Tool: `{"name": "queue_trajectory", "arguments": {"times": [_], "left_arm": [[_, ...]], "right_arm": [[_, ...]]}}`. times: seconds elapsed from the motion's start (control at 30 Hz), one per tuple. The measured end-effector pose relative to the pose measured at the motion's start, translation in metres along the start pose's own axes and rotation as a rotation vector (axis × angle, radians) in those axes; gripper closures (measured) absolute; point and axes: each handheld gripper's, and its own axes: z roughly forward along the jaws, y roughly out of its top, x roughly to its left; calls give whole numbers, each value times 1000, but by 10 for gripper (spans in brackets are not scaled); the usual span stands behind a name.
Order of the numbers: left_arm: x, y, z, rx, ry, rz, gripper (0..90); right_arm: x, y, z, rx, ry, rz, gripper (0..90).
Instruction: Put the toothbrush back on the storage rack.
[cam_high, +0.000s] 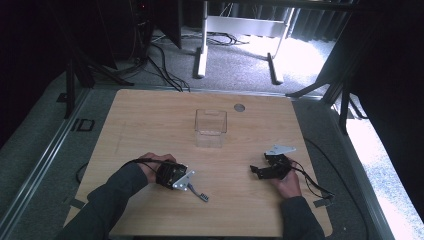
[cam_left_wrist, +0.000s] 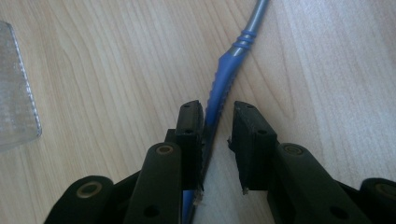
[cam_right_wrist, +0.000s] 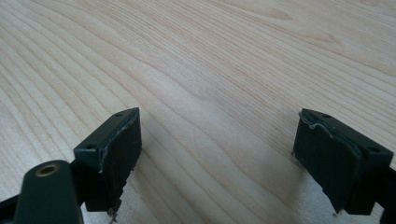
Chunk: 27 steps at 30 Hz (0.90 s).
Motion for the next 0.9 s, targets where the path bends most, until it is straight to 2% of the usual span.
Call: {"name": "queue_trajectory", "arguments": {"times": [0.2, 0.37, 0.7, 0.9], "left_arm": [[1, 0, 3, 8, 6, 12, 733], [4, -1, 4, -15, -9, -11, 737], [16, -7, 6, -69, -110, -75, 751], [22, -10, 8, -85, -147, -86, 781]], "right_arm": [[0, 0, 0, 0, 0, 1, 150], [0, 0, 0, 0, 0, 0, 150], [0, 0, 0, 0, 0, 0, 150], [0, 0, 0, 0, 0, 0, 150]]}}
